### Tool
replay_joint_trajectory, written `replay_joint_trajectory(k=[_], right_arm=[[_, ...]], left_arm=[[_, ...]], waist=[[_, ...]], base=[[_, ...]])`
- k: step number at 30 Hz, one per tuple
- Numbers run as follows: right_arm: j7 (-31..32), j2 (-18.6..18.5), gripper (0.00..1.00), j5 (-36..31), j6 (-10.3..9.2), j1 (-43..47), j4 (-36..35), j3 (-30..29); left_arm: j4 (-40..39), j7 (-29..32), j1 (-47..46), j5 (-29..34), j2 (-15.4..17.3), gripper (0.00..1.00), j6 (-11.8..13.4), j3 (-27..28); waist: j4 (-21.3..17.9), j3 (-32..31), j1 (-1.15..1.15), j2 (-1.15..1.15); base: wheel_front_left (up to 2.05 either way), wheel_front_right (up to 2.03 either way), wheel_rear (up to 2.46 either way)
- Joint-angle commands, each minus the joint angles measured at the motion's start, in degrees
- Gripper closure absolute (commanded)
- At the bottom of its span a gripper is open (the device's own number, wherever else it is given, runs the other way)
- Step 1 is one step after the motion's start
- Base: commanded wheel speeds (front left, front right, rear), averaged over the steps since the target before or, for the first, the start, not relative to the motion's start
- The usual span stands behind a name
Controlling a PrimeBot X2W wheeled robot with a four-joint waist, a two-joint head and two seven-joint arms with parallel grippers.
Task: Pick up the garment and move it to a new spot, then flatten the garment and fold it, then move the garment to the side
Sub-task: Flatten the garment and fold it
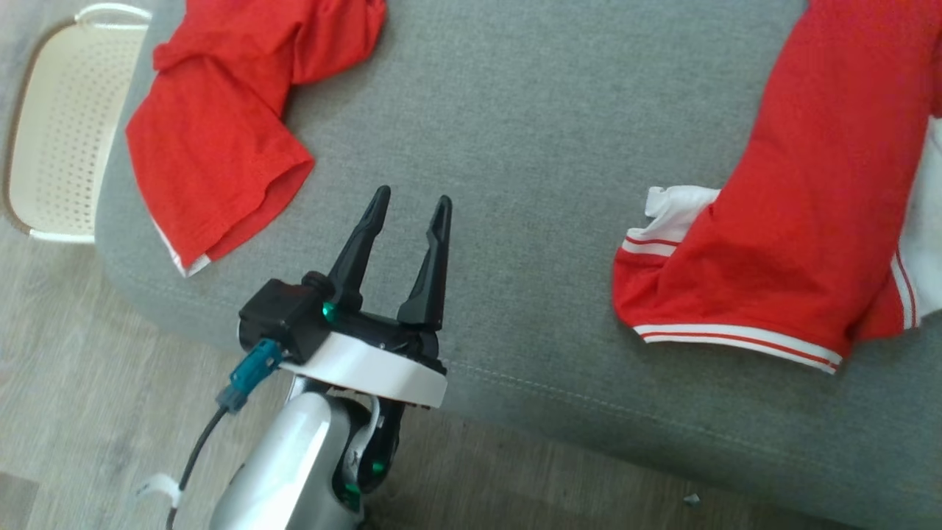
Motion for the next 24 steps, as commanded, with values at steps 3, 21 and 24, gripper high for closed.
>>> replay_joint_trajectory(k=[3, 21, 24], right_arm=[[-3.46, 3.05, 0.0, -0.27, 0.35, -2.48, 1.5, -0.32], [-18.56, 10.83, 0.0, 23.04, 0.35, 16.0, -9.69, 12.73], [-19.19, 9.37, 0.0, 25.77, 0.35, 22.23, -17.2, 15.89]], left_arm=[[-1.78, -0.3, -2.46, 0.8, 0.37, 0.0, 0.25, 2.66], [-1.22, -0.3, -0.92, 5.26, 0.37, 0.0, -1.46, 7.85], [-1.08, -0.3, -0.34, 5.3, 0.37, 0.0, -1.5, 8.45]], waist=[[-2.1, -0.29, -0.01, 0.0], [-18.38, -9.96, -0.01, 0.0], [-20.6, -11.15, -0.01, 0.0]], base=[[0.0, 0.0, 0.0], [0.0, 0.0, 0.0], [0.0, 0.0, 0.0]])
